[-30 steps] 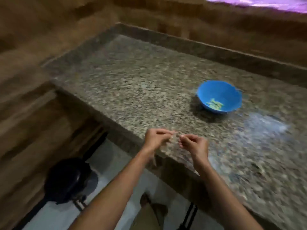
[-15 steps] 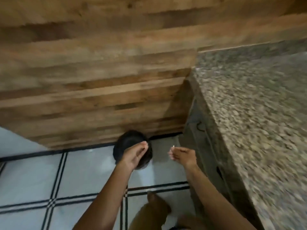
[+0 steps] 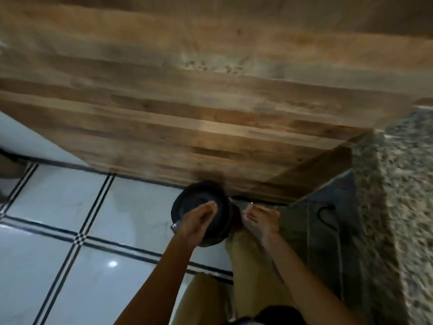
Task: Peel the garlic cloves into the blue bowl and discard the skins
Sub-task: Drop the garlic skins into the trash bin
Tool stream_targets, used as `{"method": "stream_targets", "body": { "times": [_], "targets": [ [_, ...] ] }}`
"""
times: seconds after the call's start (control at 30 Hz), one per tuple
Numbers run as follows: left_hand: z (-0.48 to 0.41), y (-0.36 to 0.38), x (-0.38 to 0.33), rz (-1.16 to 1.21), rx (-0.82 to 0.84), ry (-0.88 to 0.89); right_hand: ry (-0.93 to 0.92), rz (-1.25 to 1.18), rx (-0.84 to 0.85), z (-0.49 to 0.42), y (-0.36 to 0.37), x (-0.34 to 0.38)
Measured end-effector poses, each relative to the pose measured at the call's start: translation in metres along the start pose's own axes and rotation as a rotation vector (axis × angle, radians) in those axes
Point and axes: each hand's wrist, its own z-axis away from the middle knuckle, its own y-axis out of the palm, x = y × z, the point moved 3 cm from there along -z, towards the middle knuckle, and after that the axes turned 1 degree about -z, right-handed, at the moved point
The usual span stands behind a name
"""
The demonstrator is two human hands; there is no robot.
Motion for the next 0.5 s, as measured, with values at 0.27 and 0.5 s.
{"method": "stream_targets", "body": {
  "times": [0.27,0.5],
  "targets": [
    [-0.033,0.011,0.02,0.431,-0.04,-0.116,0.094,0.118,-0.013,-0.044,0.005,-0.023],
    [-0.05,0.029,0.073,0.635,-0.034,-0.178,0.253,0.172,-0.066,-0.089,0.005,-0.074]
  ]
}}
